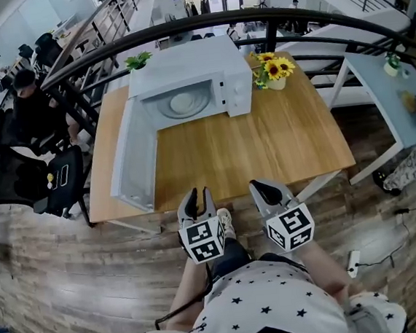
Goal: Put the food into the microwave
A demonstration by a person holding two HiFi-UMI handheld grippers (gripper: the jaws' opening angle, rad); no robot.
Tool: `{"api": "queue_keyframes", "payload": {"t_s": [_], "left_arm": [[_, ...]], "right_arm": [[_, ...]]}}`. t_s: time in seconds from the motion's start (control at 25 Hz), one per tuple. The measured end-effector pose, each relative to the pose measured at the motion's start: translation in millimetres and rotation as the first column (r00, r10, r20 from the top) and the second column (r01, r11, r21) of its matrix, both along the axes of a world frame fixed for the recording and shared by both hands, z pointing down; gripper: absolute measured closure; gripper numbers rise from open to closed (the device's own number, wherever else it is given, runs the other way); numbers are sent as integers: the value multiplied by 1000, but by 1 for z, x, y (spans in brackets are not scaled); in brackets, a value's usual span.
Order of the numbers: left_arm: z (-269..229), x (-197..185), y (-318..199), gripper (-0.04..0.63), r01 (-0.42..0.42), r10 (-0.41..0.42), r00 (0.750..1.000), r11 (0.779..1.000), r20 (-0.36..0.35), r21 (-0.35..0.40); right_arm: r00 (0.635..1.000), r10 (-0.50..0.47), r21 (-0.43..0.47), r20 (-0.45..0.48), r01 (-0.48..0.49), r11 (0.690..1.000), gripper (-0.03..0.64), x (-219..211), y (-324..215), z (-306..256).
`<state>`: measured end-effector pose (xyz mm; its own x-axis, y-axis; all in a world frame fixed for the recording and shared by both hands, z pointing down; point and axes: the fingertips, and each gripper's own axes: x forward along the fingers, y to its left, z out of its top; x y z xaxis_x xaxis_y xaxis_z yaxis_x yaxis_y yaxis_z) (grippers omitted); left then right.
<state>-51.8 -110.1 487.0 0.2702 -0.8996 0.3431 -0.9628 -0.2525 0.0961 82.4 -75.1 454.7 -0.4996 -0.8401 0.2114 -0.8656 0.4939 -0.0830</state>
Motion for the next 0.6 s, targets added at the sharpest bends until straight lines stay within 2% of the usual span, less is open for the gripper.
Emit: {"api": "queue_keyframes", "payload": {"t_s": [0.24,0.4,0.6], "left_arm": [[-22,-1,27,557,1,1,999,998,-35,58],[-32,-1,43,577,-8,12,998,998,-54,68],[-37,-1,53,591,-27,30,999,997,-39,75]], "right_arm": [[1000,-4,19,9,4,1000,612,0,21,-4],[1000,-10,33,12,9,999,612,-1,34,-9],[1000,-14,44,21,14,999,612,-4,41,-13]]}}
